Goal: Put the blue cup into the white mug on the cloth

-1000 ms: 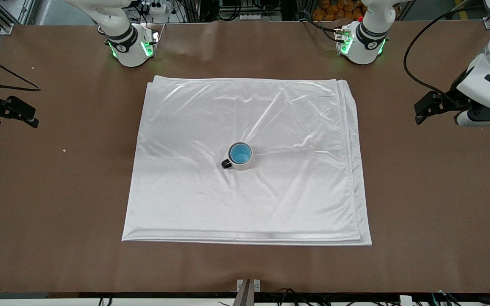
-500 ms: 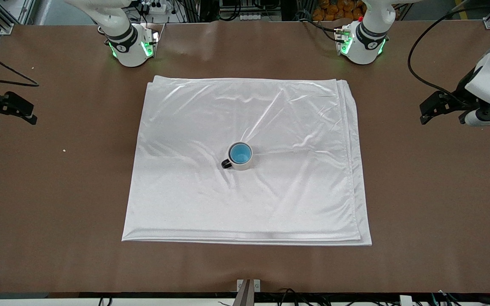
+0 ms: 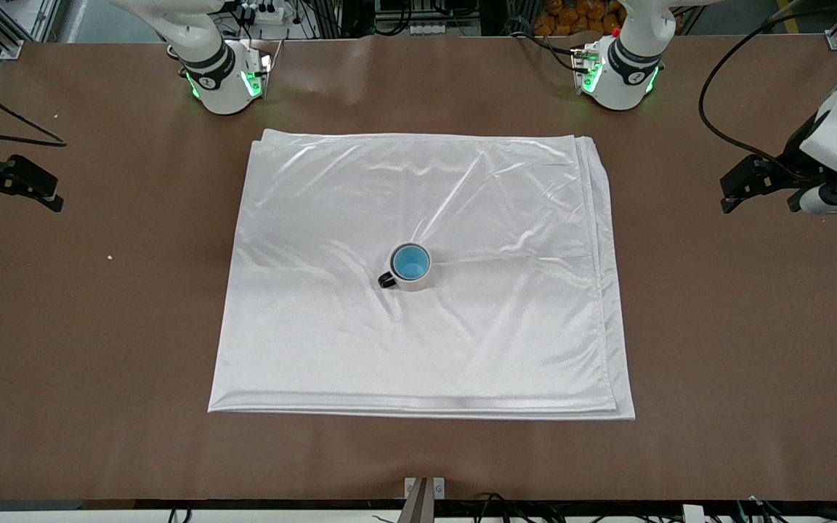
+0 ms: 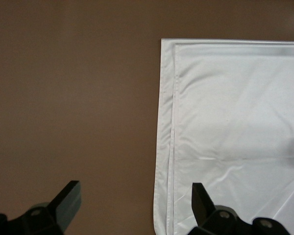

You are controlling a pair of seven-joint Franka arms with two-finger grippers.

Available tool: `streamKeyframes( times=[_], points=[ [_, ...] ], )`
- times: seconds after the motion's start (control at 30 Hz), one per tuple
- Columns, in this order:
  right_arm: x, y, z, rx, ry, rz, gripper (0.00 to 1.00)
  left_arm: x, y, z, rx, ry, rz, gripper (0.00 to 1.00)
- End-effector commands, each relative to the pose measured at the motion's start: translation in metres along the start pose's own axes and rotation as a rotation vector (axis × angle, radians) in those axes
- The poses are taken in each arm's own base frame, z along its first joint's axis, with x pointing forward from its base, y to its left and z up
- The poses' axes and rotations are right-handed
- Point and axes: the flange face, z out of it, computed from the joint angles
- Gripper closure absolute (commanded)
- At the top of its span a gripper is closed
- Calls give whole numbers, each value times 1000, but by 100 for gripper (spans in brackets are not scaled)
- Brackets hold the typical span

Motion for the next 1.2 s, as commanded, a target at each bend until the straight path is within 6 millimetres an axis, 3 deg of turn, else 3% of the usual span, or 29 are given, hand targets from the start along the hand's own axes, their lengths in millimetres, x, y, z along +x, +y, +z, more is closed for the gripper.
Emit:
streamKeyframes(
  times=[0.0,0.4,1.17],
  points=[
    [-4,4,2,21,-4,45,0,2,-4,-2,-1,5,10,0],
    [-4,3,4,22,-10,47,0,4,-30,0,4,-2,-42,0],
    [-3,1,4,22,-10,44,0,2,-29,3,6,-29,-52,0]
  ],
)
